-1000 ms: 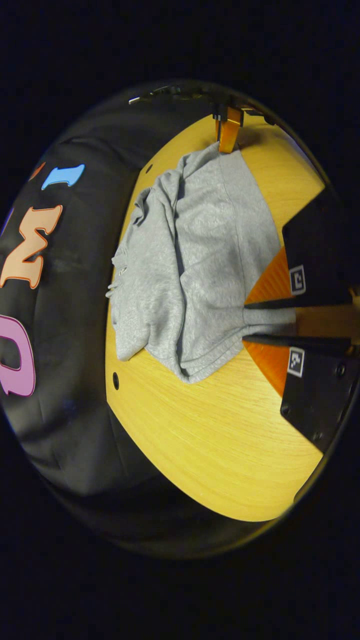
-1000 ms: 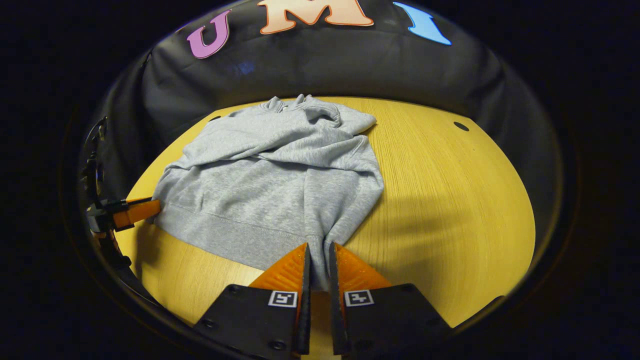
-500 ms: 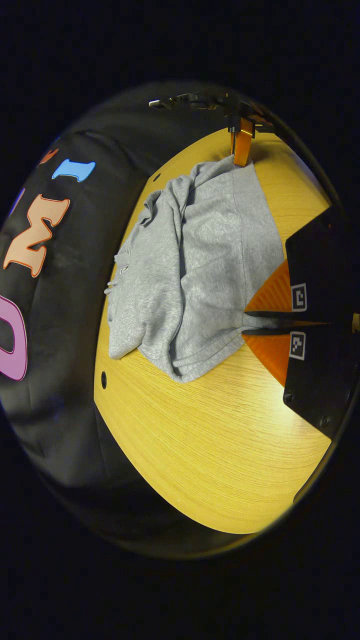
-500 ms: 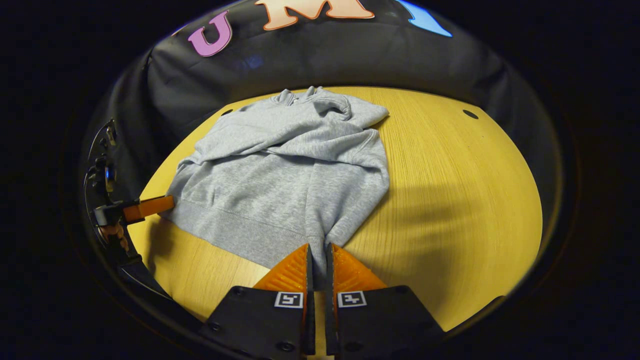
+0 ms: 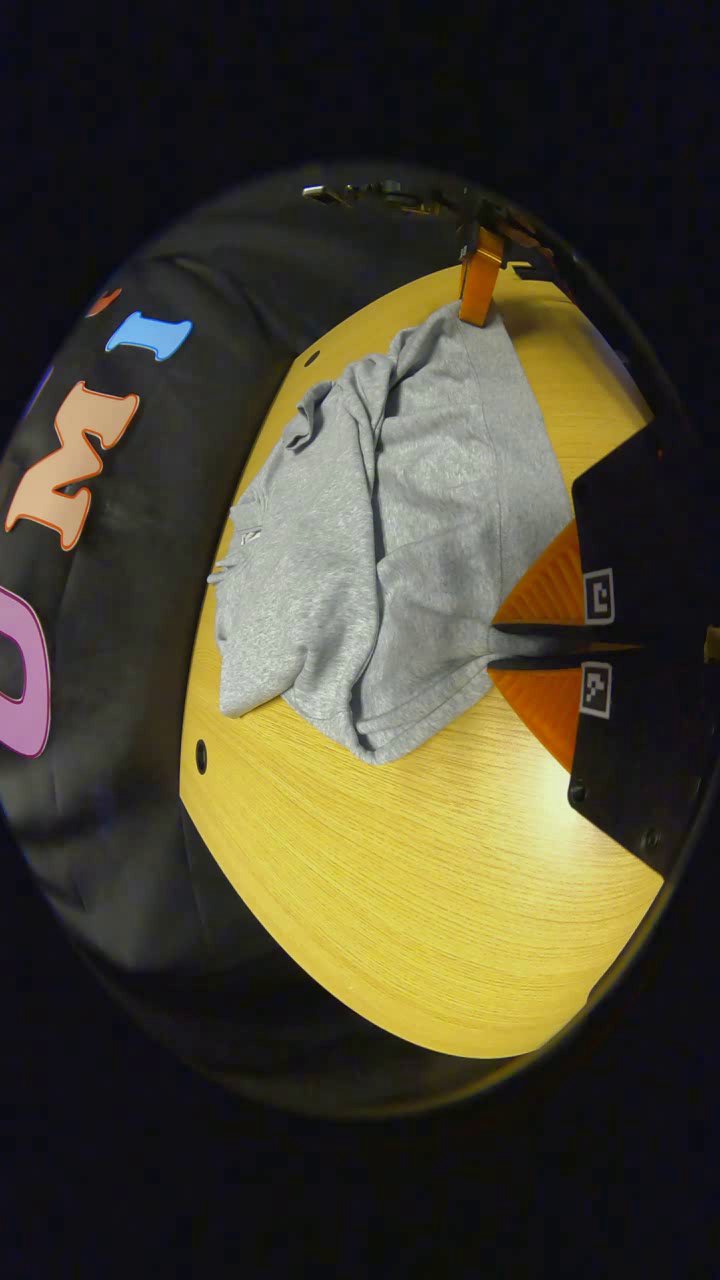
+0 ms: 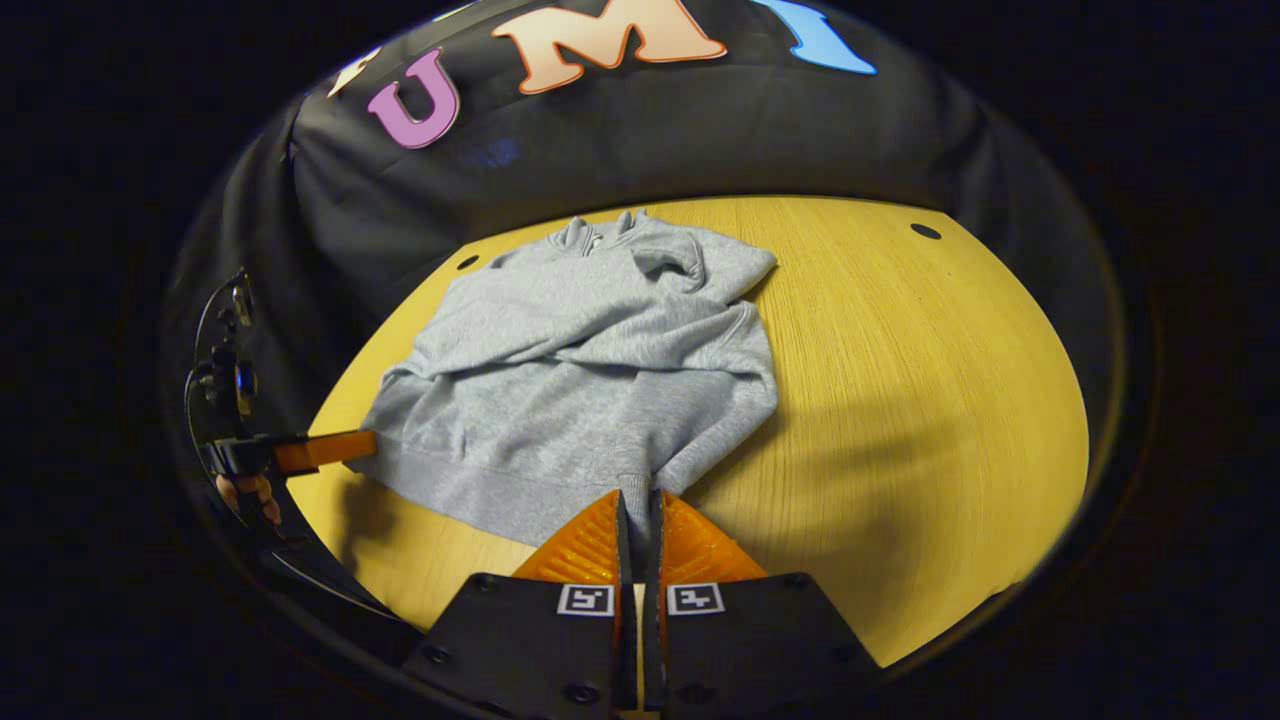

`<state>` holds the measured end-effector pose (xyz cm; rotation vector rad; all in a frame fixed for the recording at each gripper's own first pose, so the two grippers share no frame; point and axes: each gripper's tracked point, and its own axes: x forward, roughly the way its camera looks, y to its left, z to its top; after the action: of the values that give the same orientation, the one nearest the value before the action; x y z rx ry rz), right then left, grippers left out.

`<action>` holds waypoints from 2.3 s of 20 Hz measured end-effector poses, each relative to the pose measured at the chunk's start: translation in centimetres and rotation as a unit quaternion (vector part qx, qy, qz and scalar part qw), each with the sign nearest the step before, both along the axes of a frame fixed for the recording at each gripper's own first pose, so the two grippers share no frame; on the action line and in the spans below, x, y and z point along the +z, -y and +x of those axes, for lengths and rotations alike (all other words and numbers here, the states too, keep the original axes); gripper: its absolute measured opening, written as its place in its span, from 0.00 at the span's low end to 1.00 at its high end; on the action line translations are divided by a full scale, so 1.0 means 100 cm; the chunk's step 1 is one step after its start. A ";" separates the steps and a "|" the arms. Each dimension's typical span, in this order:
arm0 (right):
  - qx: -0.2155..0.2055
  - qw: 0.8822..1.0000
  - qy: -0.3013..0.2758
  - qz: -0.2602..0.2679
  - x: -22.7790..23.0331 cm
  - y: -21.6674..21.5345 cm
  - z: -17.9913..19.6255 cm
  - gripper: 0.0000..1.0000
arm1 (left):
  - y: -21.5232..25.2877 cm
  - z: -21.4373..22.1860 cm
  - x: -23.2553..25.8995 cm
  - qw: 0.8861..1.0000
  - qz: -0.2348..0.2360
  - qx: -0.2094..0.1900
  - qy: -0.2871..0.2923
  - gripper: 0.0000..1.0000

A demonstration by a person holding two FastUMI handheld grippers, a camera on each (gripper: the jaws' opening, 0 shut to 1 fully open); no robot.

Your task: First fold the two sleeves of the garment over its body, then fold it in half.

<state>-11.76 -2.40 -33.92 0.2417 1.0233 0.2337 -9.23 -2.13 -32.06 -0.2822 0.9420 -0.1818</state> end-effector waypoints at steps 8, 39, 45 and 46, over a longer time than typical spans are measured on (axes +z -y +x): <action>-0.047 0.997 0.029 0.053 0.042 -0.007 0.063 0.05 | -0.003 0.050 0.047 0.998 -0.042 0.029 0.029 0.00; -0.201 0.975 0.003 0.092 0.015 0.021 0.228 0.98 | -0.016 0.238 0.054 0.999 0.028 0.033 0.020 0.99; -0.170 0.972 0.157 0.028 0.094 0.034 0.230 0.94 | -0.036 0.241 0.143 0.979 0.067 0.066 0.179 0.96; -0.156 0.971 0.182 0.011 0.108 0.034 0.227 0.94 | -0.036 0.237 0.157 0.973 0.078 0.065 0.207 0.96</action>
<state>10.91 -5.82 -23.15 0.3609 0.6072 0.0003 14.49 1.49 -16.38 -0.1500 0.5187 -0.0415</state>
